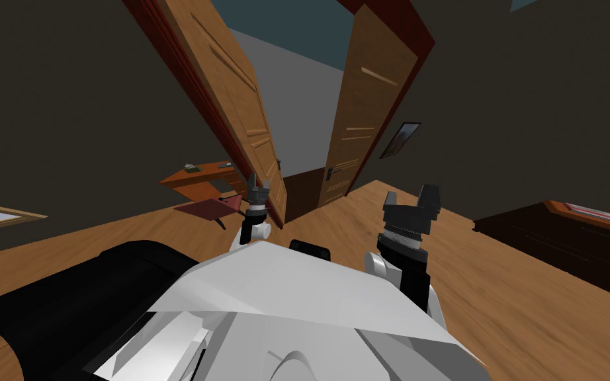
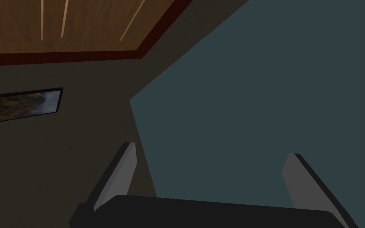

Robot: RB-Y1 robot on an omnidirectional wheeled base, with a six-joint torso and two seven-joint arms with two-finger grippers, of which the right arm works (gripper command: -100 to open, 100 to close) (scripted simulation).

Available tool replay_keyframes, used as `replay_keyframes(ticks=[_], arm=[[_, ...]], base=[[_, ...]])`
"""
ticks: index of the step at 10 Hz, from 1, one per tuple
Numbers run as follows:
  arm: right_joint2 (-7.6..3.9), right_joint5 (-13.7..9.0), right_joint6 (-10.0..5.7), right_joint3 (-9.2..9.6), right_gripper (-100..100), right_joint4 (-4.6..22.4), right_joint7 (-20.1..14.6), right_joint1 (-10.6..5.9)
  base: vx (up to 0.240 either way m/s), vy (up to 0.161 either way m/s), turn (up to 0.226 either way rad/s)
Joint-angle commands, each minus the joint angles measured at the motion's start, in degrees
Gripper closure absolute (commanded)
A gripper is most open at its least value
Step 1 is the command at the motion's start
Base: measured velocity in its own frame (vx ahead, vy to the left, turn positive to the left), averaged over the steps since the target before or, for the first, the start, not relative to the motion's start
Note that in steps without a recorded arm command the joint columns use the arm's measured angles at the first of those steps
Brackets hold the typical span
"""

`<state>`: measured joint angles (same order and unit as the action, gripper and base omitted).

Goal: Push the door open

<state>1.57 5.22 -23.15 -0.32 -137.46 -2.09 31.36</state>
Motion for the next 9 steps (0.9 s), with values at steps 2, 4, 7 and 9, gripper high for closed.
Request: replay_keyframes(ticks=[2,4,7,9], arm=[[-0.65,0.5,-0.28,0.21,-100,2.8,-0.9,-1.67],[-1.08,0.9,-0.48,0.35,-100,4.9,-1.6,-2.87],[-1.87,1.7,-0.9,0.66,-100,9.1,-2.9,-5.35],[-2.44,2.4,-1.23,0.91,-100,12.4,-4.0,-7.33]], base=[[0.037,-0.042,0.036],[0.066,-0.04,0.031],[0.072,-0.046,0.035],[0.072,-0.051,0.047]])
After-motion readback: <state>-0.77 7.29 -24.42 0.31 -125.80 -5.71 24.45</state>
